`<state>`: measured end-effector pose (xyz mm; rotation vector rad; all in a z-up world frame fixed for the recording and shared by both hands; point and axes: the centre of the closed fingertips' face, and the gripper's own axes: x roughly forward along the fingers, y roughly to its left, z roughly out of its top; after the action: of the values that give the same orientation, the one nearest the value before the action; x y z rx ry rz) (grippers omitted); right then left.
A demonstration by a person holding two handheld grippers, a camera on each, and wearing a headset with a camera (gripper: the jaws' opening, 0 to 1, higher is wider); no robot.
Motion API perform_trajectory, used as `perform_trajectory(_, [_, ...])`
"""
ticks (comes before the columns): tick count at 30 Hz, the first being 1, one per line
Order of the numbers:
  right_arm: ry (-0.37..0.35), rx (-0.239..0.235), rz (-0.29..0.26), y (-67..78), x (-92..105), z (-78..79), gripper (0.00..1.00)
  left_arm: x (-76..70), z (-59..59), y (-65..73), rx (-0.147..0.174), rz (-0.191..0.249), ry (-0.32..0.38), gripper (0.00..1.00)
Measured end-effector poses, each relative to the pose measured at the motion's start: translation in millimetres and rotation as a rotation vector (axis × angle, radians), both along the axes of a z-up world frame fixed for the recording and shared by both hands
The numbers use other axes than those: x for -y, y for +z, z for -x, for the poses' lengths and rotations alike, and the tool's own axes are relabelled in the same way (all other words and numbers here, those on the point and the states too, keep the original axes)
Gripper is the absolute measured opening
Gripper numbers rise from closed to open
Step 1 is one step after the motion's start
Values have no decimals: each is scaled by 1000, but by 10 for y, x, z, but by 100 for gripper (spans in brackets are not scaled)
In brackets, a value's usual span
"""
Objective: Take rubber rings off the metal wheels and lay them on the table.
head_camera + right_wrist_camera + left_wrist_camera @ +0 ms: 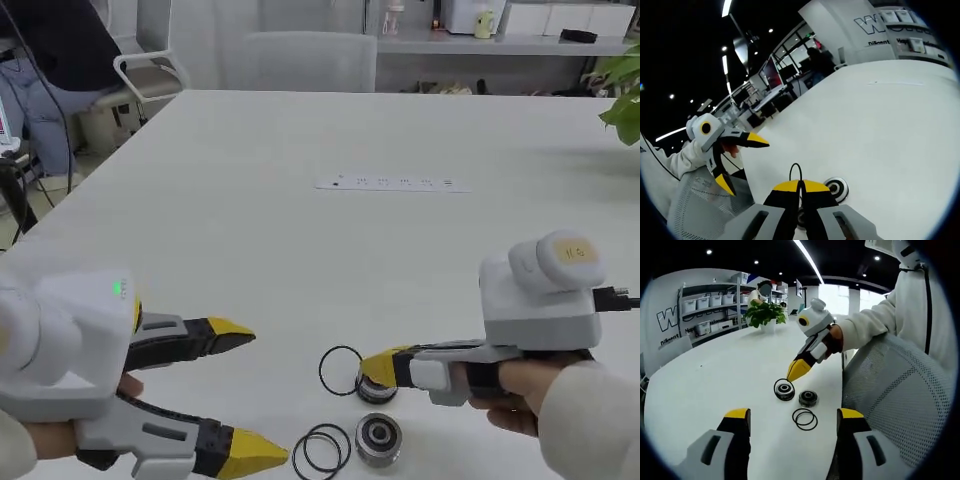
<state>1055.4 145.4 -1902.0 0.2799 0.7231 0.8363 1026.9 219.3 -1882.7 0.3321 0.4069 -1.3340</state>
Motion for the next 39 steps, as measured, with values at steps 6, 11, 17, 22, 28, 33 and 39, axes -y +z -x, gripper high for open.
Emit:
perform_trajectory(6, [21,-4,3,-10,-50,40,0,-47,17,-95,-26,-30,15,77])
perform_trajectory(11, [52,-10,16,-46,-122,103,0,-40,47,-125,-42,-44,9,79])
perform_trajectory(17, [108,-28,40,-130,-222,211,0,-47,90,-183,-61,-72,0,80])
perform_trajectory(22, [178,-39,90,-246,-307,339,0,-59,124,-248,-89,-99,-3,82])
perform_trajectory(28, [225,-8,147,-351,-359,406,0,-71,118,-269,-90,-103,-6,84])
perform_trajectory(33, [234,-1,173,-399,-346,412,0,-89,115,-317,-100,-115,-9,82])
perform_trajectory(39, [211,11,177,-401,-311,357,0,-99,141,-366,-106,-140,-19,81])
